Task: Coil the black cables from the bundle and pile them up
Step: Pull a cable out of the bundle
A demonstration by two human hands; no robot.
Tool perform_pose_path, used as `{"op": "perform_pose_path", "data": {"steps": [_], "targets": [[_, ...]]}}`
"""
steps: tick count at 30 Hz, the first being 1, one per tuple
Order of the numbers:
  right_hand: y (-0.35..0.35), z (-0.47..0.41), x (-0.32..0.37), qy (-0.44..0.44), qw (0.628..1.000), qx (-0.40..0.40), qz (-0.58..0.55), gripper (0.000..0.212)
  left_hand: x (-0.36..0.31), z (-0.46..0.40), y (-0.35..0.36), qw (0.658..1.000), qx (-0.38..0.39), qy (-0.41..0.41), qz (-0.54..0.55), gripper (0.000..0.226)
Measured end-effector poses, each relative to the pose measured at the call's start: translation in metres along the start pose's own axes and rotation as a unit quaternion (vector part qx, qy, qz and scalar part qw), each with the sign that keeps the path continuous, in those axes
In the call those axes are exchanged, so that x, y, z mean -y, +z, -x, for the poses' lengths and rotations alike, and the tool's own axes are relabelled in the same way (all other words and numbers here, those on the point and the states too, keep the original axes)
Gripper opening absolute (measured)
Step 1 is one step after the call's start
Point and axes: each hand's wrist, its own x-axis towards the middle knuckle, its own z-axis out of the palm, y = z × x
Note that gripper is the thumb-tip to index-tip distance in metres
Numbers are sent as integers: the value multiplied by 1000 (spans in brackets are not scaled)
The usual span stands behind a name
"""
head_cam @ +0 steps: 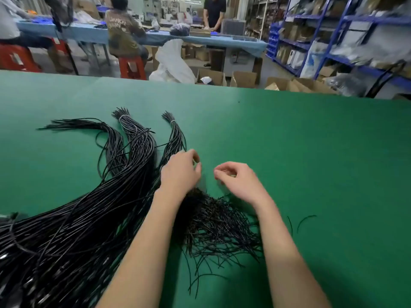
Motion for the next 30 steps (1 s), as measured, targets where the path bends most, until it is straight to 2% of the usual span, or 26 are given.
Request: {"op": "perform_pose_path", "data": {"steps": [2,4,11,13,16,18,23,25,28,30], "targets": [[10,-8,-2,-8,998,-34,56,10,7,-4,3,997,33,-25,-68,22],[25,-15,-10,-13,997,-35,74,5,14,-2,7,991,72,-55,-98,24],[46,-25,-7,-68,992,-36,101,12,17,-6,12,987,81,-90,-101,27],[47,-25,-9,-73,990,-37,113,15,15,-5,10,987,95,-94,-88,27],[45,-21,-15,-75,987,-36,139,31,8,-3,7,990,120,-77,21,12],[40,-19,-16,-76,988,-52,125,34,4,-2,4,991,110,-38,71,12],[18,-17,-18,-45,978,-117,166,9,-5,3,0,994,80,45,60,9],[11,-16,-21,-16,974,-174,145,18,-10,4,0,996,27,57,62,6],[-1,-14,-29,28,955,-278,100,29,-21,6,-7,990,-69,96,76,17],[-8,-13,-31,52,948,-310,53,31,-28,3,-15,986,-74,136,66,24]]}}
